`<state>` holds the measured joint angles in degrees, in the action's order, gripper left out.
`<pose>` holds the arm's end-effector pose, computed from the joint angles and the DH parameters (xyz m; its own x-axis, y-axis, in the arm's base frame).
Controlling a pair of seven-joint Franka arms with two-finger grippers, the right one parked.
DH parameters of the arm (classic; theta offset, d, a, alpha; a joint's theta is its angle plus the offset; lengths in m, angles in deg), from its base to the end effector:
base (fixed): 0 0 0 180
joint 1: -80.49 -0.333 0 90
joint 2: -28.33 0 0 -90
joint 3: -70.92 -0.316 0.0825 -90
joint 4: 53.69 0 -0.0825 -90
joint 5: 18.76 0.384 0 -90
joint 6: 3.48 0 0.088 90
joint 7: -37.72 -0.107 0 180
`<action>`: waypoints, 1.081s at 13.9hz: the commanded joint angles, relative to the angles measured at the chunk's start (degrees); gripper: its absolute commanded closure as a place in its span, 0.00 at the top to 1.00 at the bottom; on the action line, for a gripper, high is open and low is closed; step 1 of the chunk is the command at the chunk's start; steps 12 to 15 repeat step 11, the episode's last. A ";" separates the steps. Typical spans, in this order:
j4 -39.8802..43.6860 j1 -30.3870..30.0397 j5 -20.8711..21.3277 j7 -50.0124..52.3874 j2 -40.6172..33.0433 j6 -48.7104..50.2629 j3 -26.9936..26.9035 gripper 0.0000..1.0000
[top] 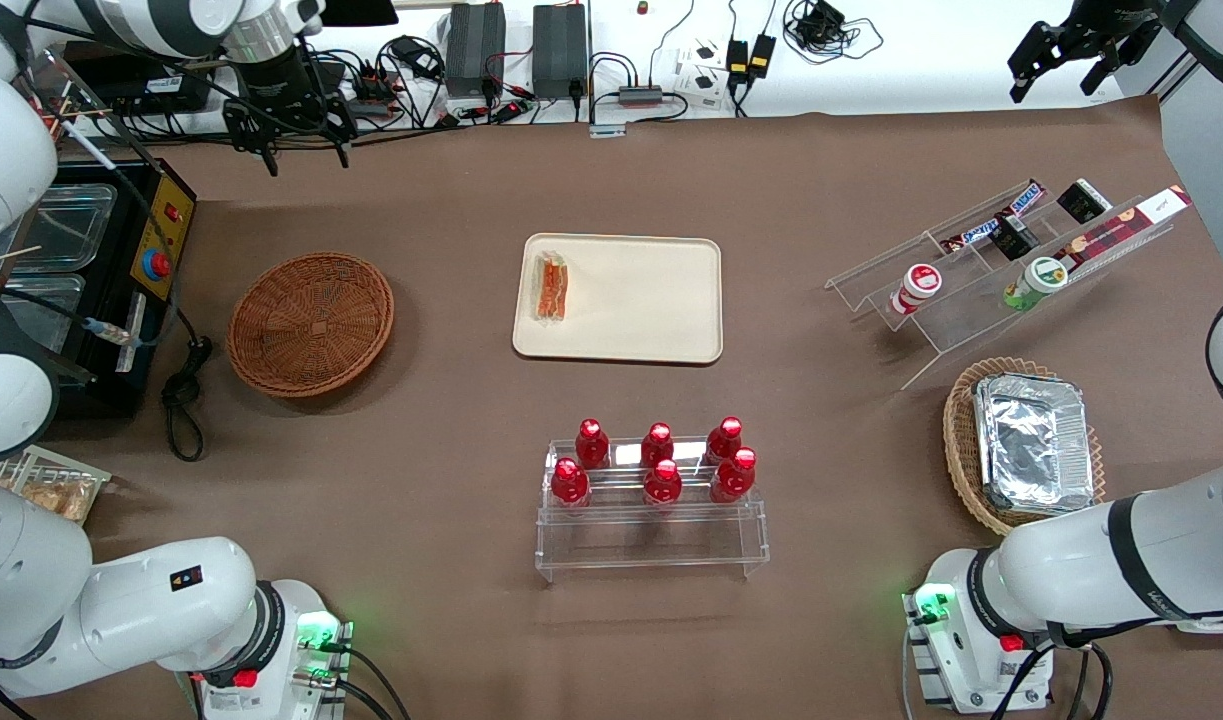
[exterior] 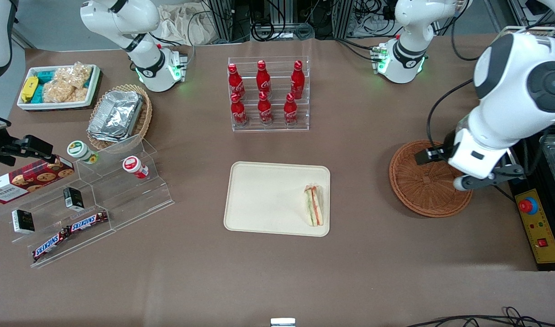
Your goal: Place sandwich from basket to tray
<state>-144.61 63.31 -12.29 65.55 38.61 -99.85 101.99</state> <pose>0.5944 -0.1120 0.5356 0.9721 0.2305 -0.0426 0.2287 -0.9725 -0.0441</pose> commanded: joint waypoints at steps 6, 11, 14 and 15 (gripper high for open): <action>0.39 13.74 -4.27 -19.63 -3.69 1.71 -23.39 1.00; 3.99 14.90 -5.68 -19.82 -1.67 4.16 -26.23 1.00; 3.99 14.90 -5.68 -19.82 -1.67 4.16 -26.23 1.00; 3.99 14.90 -5.68 -19.82 -1.67 4.16 -26.23 1.00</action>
